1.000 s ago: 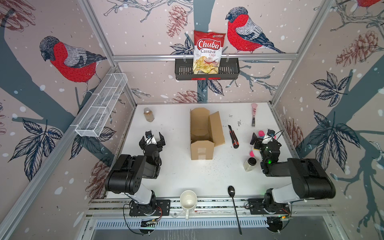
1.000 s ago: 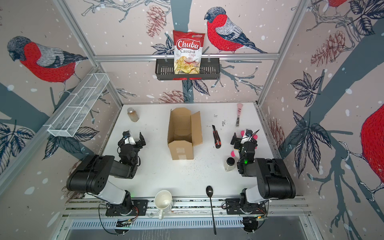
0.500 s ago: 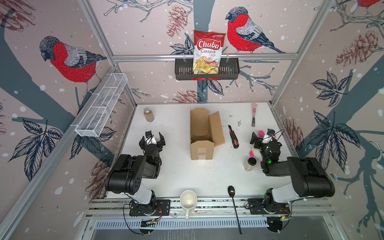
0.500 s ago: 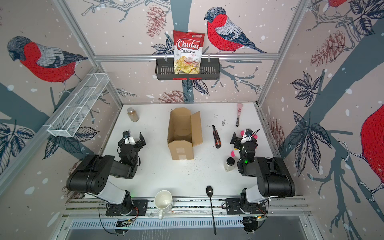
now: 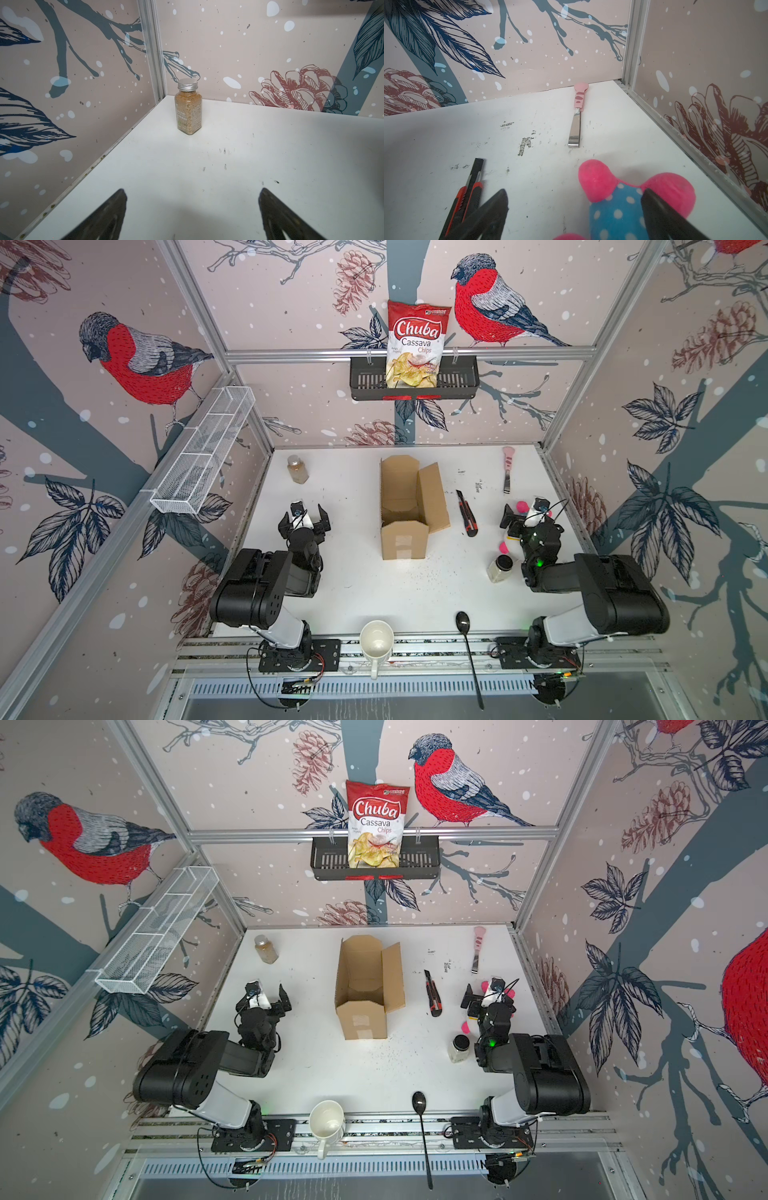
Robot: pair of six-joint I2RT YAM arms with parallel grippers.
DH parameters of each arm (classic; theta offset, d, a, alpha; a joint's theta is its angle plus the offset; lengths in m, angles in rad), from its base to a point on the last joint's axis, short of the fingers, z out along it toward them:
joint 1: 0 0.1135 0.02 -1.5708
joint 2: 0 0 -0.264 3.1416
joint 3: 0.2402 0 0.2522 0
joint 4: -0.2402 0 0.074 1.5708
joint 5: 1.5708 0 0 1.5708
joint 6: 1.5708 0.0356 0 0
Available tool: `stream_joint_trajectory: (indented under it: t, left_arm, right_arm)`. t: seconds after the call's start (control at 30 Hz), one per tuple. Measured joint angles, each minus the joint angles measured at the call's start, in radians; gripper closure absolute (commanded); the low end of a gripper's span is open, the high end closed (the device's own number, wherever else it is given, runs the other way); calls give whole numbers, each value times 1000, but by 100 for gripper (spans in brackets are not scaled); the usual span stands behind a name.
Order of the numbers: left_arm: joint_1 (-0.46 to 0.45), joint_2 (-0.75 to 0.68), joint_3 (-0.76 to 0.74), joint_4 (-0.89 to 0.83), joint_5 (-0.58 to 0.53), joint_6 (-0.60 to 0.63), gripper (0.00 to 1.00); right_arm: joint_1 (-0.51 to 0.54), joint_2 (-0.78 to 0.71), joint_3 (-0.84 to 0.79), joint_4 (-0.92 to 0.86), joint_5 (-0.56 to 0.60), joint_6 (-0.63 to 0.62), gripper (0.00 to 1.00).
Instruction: Unpack the express box
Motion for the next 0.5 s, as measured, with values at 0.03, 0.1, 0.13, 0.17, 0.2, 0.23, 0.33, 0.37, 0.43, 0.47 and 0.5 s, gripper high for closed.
stream_joint_trajectory:
  t: [0.03, 0.1, 0.13, 0.17, 0.2, 0.23, 0.33, 0.37, 0.43, 0.47, 0.5]
  left_arm:
    - [0, 0, 0, 0, 0, 0, 2]
    - [0, 0, 0, 0, 0, 0, 2]
    - [0, 0, 1, -1, 0, 0, 2]
    - [0, 0, 2, -3, 0, 0, 2]
    - [0, 0, 2, -4, 0, 0, 2]
    - [0, 0, 2, -5, 0, 0, 2]
    - [0, 2, 5, -6, 0, 0, 2]
    - [0, 2, 5, -7, 0, 0, 2]
    - [0, 2, 5, -7, 0, 0, 2]
    - [0, 2, 5, -7, 0, 0, 2]
    - [0, 2, 5, -7, 0, 0, 2]
  right_arm:
    - [0, 0, 0, 0, 0, 0, 1]
    - [0, 0, 0, 0, 0, 0, 1]
    - [0, 0, 0, 0, 0, 0, 1]
    - [0, 0, 0, 0, 0, 0, 1]
    - [0, 0, 0, 0, 0, 0, 1]
    - [0, 0, 0, 0, 0, 0, 1]
    - [0, 0, 0, 0, 0, 0, 1]
    - [0, 0, 0, 0, 0, 0, 1]
    - [0, 0, 0, 0, 0, 0, 1]
    - [0, 0, 0, 0, 0, 0, 1]
    - [0, 0, 0, 0, 0, 0, 0]
